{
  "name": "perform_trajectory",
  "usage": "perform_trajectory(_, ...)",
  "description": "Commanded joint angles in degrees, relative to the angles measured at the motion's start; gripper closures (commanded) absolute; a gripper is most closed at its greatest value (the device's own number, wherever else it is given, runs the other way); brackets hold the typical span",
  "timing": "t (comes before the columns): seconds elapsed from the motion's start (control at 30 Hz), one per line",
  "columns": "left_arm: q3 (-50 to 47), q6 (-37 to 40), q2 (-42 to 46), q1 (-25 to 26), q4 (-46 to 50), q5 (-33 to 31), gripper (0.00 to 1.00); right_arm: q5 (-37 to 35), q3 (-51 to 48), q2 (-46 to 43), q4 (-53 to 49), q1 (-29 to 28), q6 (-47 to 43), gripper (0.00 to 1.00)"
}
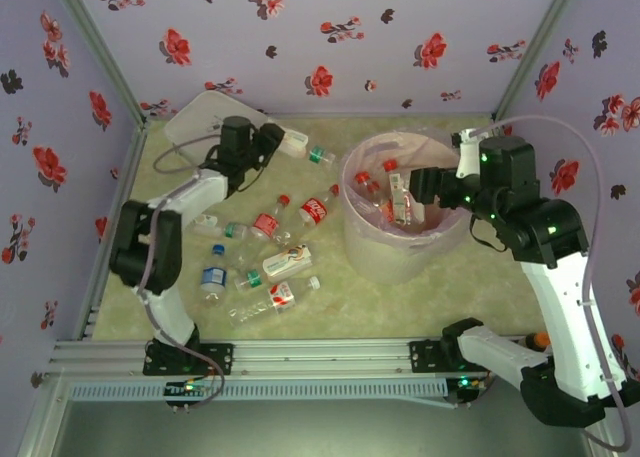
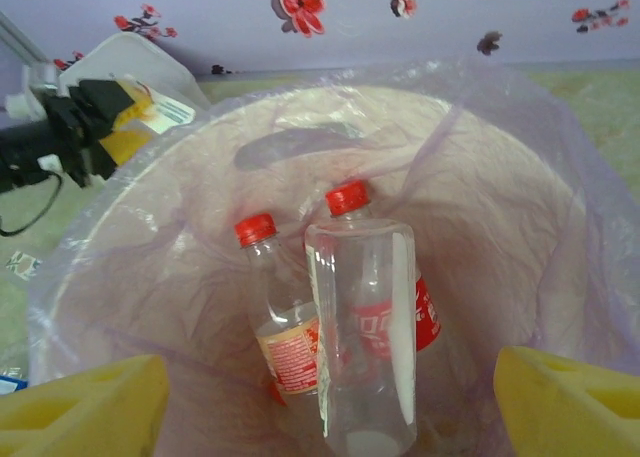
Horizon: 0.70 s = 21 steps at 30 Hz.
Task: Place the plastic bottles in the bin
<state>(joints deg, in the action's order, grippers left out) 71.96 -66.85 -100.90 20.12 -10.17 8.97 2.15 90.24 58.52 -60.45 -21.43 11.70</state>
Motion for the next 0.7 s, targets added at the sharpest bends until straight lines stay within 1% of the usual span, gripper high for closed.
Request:
perform_trajectory(0.0, -1.9, 12.29, 8.84, -1.66, 6.76, 3.91, 0.49, 2.23, 4.04, 1.25, -4.0, -0.62, -3.94, 0.15)
perform_trajectory(0.03, -2.0, 16.7, 11.91, -1.9, 10.41, 4.47, 0.49, 2.94, 5.05, 1.8, -4.23, -0.87, -4.06, 0.15)
perform_trajectory(0.13, -2.86, 26.62, 20.34, -2.38, 19.57, 5.69, 0.52, 4.83, 7.94, 4.25, -4.58, -2.03, -3.75, 0.15)
perform_trajectory(0.2, -4.65, 28.86, 25.83, -2.89, 22.39, 7.26, 0.57, 4.86, 9.9, 6.71, -4.39, -4.35, -3.36, 0.15)
perform_trajectory(0.27, -7.93, 28.0, 31.02, -3.76, 21.08, 11.84, 0.59, 5.06, 11.38, 9.24, -2.8, -8.25, -2.96, 0.15)
perform_trajectory(0.3, -9.82, 27.44, 33.24, -3.99, 19.37, 14.72, 0.6, 6.97, 11.74, 10.56, -0.72, -10.41, -2.31, 0.15)
perform_trajectory(0.37, -12.98, 26.42, 37.12, -4.11, 15.28, 19.56, 0.62, 13.73, 11.66, 12.89, 4.71, -13.93, -0.95, 0.15)
perform_trajectory(0.43, -15.53, 24.96, 39.75, -4.19, 11.21, 24.17, 0.66, 20.44, 12.45, 16.11, 8.71, -16.86, -0.5, 0.15)
perform_trajectory(0.53, -17.0, 23.78, 41.59, -4.17, 8.25, 28.47, 0.72, 22.63, 14.87, 20.79, 10.3, -19.65, -1.77, 0.15)
perform_trajectory(0.67, -18.26, 21.98, 42.19, -4.17, 3.31, 33.89, 0.76, 27.23, 17.05, 26.21, 11.45, -20.31, -2.39, 0.14)
